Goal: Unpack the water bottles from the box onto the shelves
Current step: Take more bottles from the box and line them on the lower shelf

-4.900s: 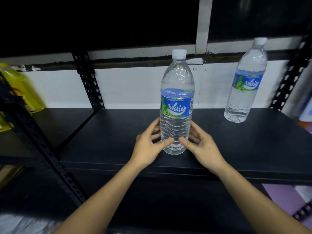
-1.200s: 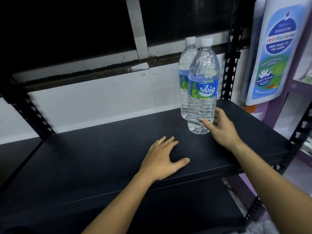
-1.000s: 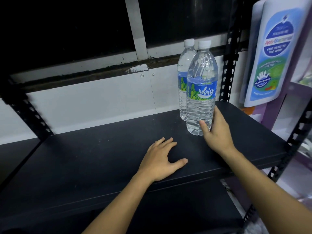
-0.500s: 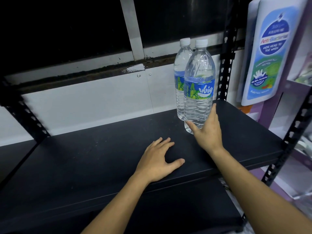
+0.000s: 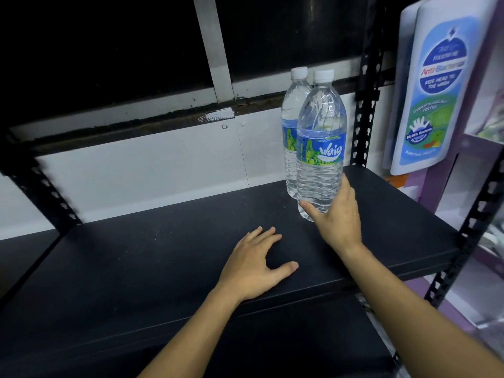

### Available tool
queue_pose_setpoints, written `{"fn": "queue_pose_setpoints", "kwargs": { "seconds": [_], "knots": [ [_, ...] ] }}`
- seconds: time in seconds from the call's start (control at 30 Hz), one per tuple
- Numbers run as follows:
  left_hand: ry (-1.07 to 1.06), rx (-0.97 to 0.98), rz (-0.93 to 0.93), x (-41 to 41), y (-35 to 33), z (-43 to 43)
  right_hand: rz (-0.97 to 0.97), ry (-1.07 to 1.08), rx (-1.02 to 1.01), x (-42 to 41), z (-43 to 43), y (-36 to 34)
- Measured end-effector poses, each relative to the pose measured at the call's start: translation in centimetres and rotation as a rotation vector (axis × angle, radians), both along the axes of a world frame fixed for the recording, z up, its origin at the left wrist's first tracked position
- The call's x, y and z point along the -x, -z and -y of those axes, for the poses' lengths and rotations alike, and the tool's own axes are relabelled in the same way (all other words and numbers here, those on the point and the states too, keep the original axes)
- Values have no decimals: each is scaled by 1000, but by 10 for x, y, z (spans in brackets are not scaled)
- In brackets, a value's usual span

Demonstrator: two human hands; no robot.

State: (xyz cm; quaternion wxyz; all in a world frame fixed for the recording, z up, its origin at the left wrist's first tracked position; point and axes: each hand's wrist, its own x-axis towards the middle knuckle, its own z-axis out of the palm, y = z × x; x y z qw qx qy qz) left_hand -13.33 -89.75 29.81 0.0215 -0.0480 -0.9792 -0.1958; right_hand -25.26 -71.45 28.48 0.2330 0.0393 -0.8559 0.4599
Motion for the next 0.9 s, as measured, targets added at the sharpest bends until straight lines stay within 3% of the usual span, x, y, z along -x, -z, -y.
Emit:
{"fn": "queue_pose_setpoints", "kwargs": {
  "seconds": [0.4,0.63,0.9],
  "knots": [
    [-20,-12,12,2,6,3,4,-71,89,0,-5,5],
    [-86,158,74,-24,9,-12,-28,-82,-72,-31,-20,0],
    [-211,432,-278,-164,56,-15,-299,-296,-425,-163,-27,32]
  ]
}}
